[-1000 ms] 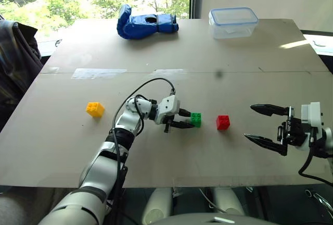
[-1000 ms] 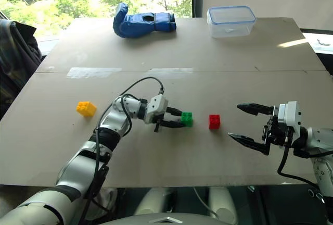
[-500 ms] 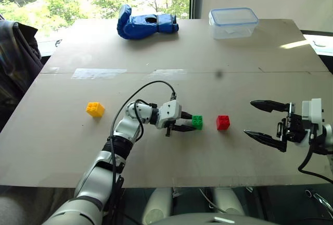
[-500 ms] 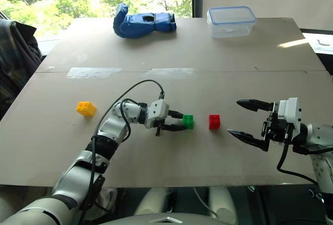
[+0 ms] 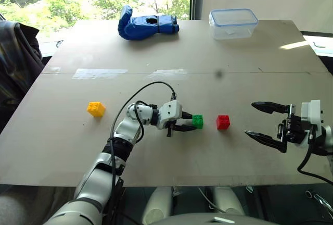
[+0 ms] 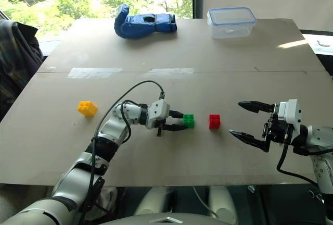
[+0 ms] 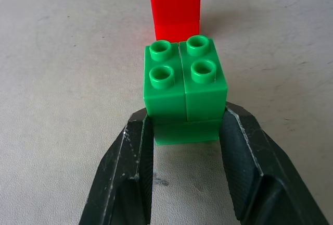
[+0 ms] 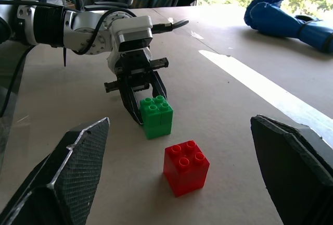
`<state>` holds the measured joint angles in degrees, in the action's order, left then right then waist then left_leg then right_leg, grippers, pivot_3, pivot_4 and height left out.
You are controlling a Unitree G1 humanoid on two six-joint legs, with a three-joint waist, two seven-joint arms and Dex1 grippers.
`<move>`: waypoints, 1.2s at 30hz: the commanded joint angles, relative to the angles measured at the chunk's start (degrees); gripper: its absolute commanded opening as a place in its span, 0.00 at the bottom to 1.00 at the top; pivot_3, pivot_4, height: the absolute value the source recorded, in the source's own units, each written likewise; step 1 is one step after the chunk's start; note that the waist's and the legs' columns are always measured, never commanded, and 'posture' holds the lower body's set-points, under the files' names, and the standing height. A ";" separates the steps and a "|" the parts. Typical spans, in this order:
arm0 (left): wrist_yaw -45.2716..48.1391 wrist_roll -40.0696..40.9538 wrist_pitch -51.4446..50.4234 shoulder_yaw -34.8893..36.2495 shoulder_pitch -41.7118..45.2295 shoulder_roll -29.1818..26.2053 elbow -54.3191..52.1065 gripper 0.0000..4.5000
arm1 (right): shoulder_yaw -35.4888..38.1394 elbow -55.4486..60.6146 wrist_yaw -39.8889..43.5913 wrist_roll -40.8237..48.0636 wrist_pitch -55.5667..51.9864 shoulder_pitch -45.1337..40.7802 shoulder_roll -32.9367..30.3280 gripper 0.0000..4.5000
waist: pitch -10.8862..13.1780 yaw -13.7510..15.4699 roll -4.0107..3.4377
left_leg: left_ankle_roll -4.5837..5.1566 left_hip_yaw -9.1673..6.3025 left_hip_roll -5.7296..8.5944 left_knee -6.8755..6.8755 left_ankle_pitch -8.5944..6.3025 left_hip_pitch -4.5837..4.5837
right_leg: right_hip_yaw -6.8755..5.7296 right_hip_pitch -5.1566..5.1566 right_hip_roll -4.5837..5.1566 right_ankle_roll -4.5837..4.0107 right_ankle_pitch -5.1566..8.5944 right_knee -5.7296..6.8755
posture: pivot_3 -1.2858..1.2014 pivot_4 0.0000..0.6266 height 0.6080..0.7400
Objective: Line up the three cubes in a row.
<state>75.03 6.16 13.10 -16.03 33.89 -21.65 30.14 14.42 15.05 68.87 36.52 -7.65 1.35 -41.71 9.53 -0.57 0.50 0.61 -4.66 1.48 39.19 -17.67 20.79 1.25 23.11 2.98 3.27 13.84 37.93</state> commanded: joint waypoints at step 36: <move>-1.32 -0.39 -6.41 -0.56 -3.53 -0.29 -3.46 0.83 | 1.30 -0.74 1.88 0.08 1.35 -0.24 -0.62 1.00 | -0.01 -0.08 -0.02 | 0.00 -0.08 0.00 0.00 0.00 -0.04 | -0.06 -0.08 0.00 0.00 0.01 -0.04 | 0.52 0.24 1.00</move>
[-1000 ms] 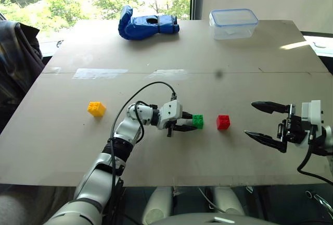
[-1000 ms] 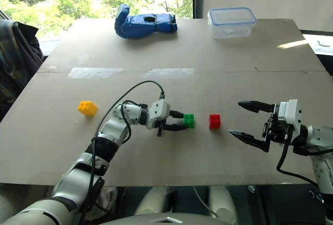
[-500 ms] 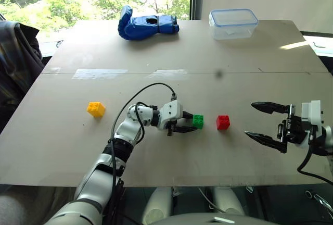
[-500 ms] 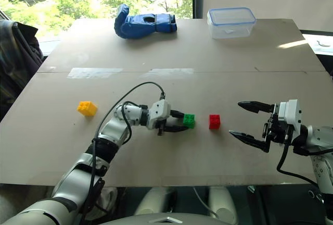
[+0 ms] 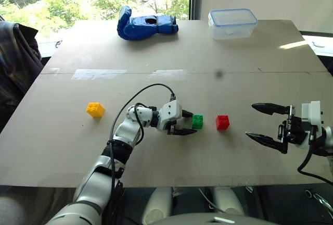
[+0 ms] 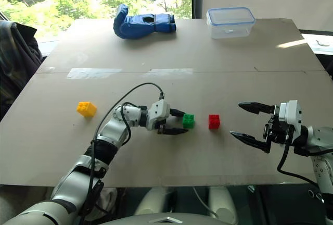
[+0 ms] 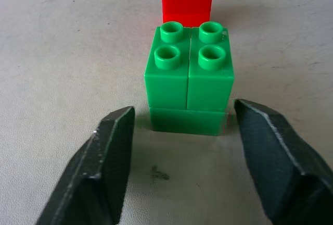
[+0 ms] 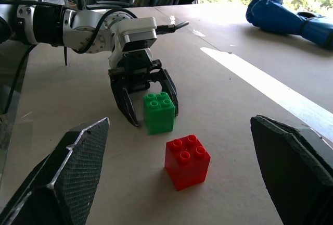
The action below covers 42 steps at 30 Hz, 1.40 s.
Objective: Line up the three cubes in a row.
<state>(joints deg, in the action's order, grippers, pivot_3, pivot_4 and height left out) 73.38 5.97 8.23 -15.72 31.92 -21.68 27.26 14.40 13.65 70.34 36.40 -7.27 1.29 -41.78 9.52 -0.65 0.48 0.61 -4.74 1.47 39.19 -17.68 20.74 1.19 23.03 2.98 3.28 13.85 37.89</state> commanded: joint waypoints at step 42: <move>-63.60 3.81 -22.87 34.17 -45.21 12.66 -58.67 0.83 | -9.33 0.84 -2.87 1.83 -4.89 -12.32 6.65 1.00 | 0.08 1.07 -0.04 | 0.01 0.12 -0.16 -0.13 -0.03 0.02 | 0.07 0.05 0.08 -0.01 0.00 -0.19 | 0.52 0.24 1.00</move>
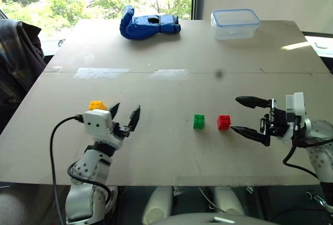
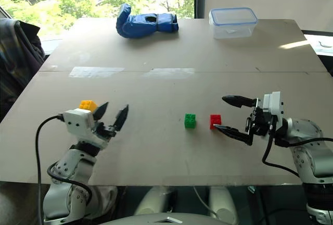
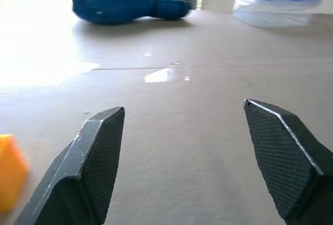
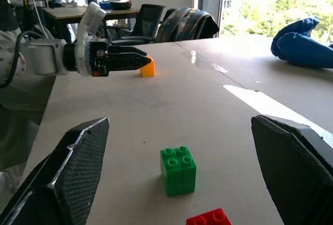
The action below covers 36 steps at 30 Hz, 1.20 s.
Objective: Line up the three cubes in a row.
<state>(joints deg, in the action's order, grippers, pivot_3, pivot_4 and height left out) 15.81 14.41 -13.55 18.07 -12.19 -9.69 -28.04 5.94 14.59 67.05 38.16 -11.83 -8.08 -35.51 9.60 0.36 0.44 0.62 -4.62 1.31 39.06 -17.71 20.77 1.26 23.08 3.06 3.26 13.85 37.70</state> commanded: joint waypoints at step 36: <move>4.15 1.76 11.26 8.49 10.35 -13.31 34.23 0.83 | -9.15 2.39 -10.27 -7.56 -3.12 -9.92 7.38 1.00 | -0.01 0.07 0.01 | -0.06 -0.15 0.08 -0.18 0.03 0.10 | -0.18 0.15 0.11 -0.04 0.00 -0.02 | 0.52 0.24 1.00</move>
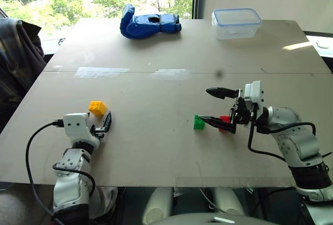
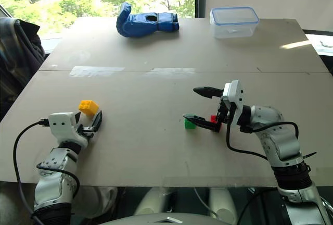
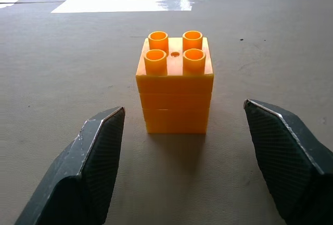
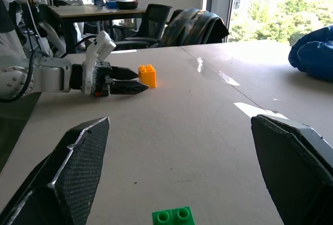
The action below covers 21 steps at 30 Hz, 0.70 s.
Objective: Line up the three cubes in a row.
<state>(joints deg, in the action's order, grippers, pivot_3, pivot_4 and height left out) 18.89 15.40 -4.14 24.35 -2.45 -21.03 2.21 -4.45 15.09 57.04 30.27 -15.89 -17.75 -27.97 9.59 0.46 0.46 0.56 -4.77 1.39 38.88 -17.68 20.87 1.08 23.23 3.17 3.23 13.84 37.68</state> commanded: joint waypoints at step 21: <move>19.03 3.70 1.36 -6.74 5.31 -9.19 8.99 0.26 | 4.84 1.57 1.98 2.50 1.87 2.33 -2.06 1.00 | -0.01 0.21 -0.04 | 0.00 -0.02 0.03 -0.03 0.00 0.02 | -0.03 0.00 0.07 0.00 0.00 -0.02 | 0.52 0.24 1.00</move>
<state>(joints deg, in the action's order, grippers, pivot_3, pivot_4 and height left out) 33.77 19.42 -1.65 21.20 2.85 -29.39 12.37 -2.22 15.08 57.68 30.62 -15.21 -15.80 -29.33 9.58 0.67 0.42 0.55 -4.80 1.43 38.84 -17.68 20.90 1.03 23.22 3.25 3.23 13.84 37.64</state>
